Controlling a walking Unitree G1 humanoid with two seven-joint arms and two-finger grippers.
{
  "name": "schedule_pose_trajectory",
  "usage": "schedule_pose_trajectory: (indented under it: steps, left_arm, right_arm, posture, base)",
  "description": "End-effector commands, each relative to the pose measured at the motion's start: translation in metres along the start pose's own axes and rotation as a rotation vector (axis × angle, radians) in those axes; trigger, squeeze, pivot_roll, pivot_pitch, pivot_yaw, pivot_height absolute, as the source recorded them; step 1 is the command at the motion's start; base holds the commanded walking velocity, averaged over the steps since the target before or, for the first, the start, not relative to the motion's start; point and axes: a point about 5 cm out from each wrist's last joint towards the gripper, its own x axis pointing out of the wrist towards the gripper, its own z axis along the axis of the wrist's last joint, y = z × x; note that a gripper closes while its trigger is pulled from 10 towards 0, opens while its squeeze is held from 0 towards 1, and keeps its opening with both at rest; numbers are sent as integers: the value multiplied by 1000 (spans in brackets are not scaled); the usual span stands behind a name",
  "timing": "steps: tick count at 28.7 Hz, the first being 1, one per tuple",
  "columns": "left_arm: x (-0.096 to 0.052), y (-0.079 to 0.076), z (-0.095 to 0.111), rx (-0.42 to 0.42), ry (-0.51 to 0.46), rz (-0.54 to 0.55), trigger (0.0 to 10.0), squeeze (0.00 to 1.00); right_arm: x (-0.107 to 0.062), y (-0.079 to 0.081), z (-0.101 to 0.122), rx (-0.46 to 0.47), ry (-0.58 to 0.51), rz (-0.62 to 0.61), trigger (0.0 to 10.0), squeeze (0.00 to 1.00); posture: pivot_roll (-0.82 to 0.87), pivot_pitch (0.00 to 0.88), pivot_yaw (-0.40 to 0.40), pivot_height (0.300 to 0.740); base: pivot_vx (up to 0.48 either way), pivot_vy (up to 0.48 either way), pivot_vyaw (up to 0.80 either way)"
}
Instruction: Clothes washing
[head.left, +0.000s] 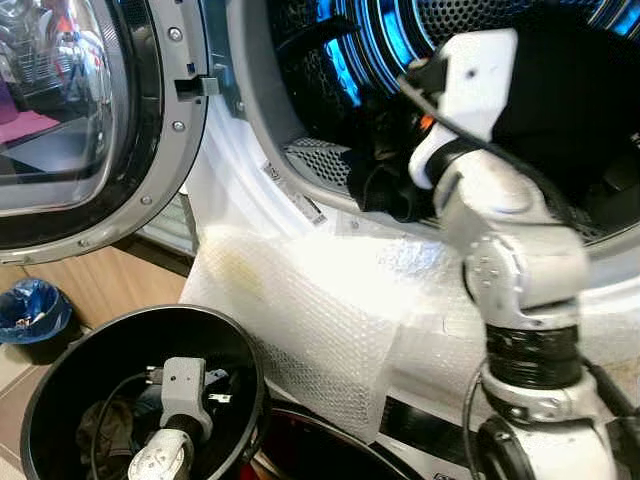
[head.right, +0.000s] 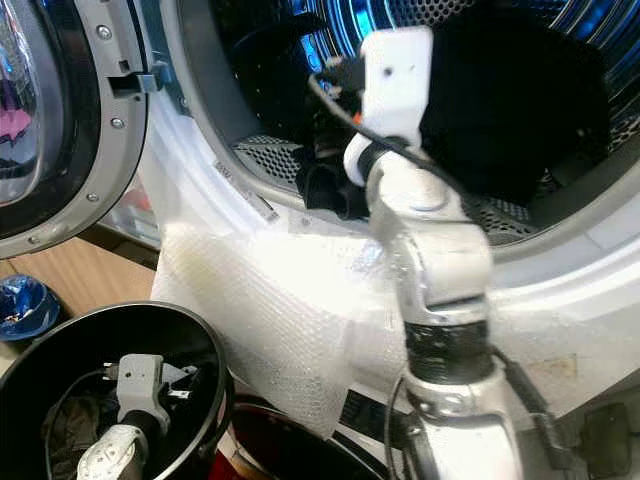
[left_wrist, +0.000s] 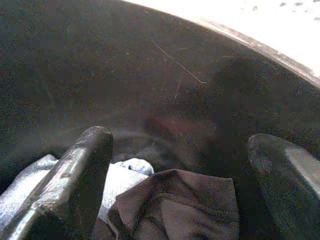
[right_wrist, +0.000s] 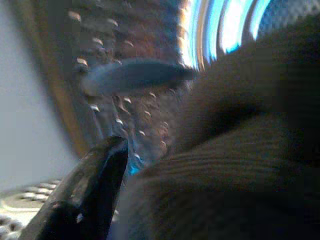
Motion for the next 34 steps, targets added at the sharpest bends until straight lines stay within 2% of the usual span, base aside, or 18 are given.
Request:
schedule_pose_trajectory:
  steps: [1,4,5,8,10,19,21,22,24,26,28,30,31,32,34]
  left_arm:
    - [-2,-4,-5,13,26,-16,10000,0]
    - [-1,-5,-5,11,29,-21,10000,0]
    - [-1,-7,-6,15,37,-31,10000,0]
    - [-1,-8,-7,16,40,-36,10000,0]
    - [0,-8,-6,17,42,-37,10000,0]
    - [0,-8,-6,17,43,-37,10000,0]
    - [0,-7,-6,22,48,-40,10000,0]
    - [-1,-7,-7,24,54,-43,10000,0]
    - [-1,-6,-8,26,62,-48,10000,0]
    - [1,-7,-8,25,63,-50,10000,0]
    - [2,-8,-7,25,61,-52,10000,0]
    - [3,-9,-5,26,57,-57,10000,0]
    - [3,-9,-5,26,57,-57,10000,0]
    - [4,-9,-3,29,52,-60,10000,0]
    - [4,-9,-3,28,48,-56,10000,0]
  right_arm:
    - [1,-22,-19,40,106,-131,10000,0]
    - [-4,-37,-22,54,106,-191,10000,0]
    - [-9,-50,-27,42,123,-244,10000,0]
    - [-15,-61,-35,34,154,-288,10000,0]
    - [-25,-78,-48,35,210,-366,10000,0]
    - [-28,-80,-49,36,217,-384,10000,0]
    - [-39,-93,-48,68,226,-392,10000,0]
    - [-51,-105,-47,88,234,-363,10000,0]
    - [-67,-133,-42,73,216,-411,10000,0]
    - [-66,-145,-37,81,188,-432,10000,0]
    - [-60,-145,-35,80,175,-398,10000,0]
    - [-45,-128,-28,119,132,-247,10000,0]
    - [-45,-128,-28,119,132,-247,10000,0]
    - [-30,-108,-18,166,83,-100,10000,0]
    - [-20,-96,-11,185,59,-27,10000,0]
  posture:
    - [-134,61,-56,740]
    - [-144,64,-54,740]
    - [-144,64,-54,740]
    - [-158,65,-49,740]
    - [-159,66,-48,740]
    - [-159,66,-48,740]
    - [-170,72,-40,740]
    - [-178,74,-38,740]
    - [-181,74,-36,740]
    - [-183,70,-31,740]
    - [-183,70,-31,740]
    - [-178,67,-29,740]
    - [-178,67,-29,740]
    - [-169,66,-30,740]
    - [-155,64,-34,740]
  base:
    - [0,0,0]
    - [0,0,0]
    - [0,0,0]
    - [0,0,0]
    - [0,0,0]
    - [0,0,0]
    - [0,0,0]
    - [0,0,0]
    - [0,0,0]
    - [0,0,0]
    - [0,0,0]
    - [0,0,0]
    - [0,0,0]
    - [0,0,0]
    - [0,0,0]
